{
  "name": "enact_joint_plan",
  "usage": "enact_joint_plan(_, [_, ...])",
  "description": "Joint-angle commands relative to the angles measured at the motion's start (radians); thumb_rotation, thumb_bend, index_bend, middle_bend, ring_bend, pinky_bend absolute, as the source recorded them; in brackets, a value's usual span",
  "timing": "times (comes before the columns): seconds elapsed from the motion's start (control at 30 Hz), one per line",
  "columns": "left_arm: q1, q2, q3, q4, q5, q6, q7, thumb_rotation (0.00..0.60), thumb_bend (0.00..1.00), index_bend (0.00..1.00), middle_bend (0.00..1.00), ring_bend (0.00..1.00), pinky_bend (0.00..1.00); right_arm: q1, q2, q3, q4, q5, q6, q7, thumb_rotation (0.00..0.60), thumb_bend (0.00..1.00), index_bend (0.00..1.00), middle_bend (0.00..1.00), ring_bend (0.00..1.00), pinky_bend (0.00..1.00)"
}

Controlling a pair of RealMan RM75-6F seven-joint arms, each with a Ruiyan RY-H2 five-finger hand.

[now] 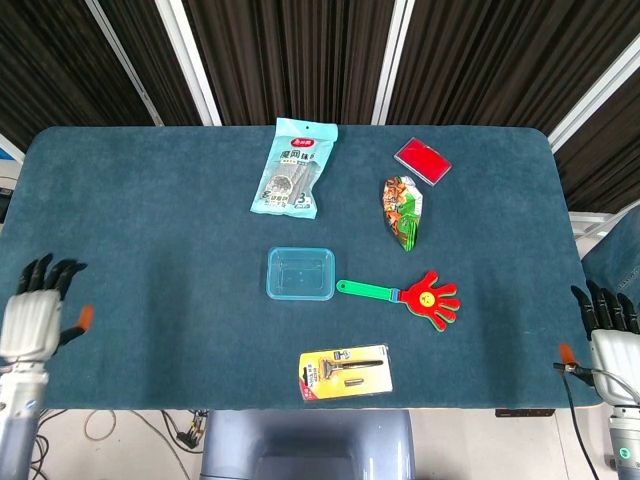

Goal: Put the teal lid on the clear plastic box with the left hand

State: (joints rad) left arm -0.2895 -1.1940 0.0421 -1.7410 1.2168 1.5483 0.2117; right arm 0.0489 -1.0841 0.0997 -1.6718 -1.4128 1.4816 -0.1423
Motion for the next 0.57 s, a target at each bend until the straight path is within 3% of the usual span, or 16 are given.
enact_joint_plan(0.03, [0.056, -0.003, 0.032, 0.060, 0.050, 0.031, -0.087, 0.600, 0.36, 0.19, 0.14, 0.00, 0.03, 0.000, -0.003, 0.002, -0.001, -0.002, 0.005, 0.006, 0.600, 0.37, 0.08, 0.03, 0.02, 0.00])
enact_joint_plan(0.57, [0.117, 0.019, -0.026, 0.087, 0.095, 0.039, -0.167, 0.600, 0.36, 0.18, 0.13, 0.00, 0.02, 0.001, -0.006, -0.003, 0.002, -0.027, 0.021, -0.007, 0.600, 0.37, 0.08, 0.03, 0.02, 0.00])
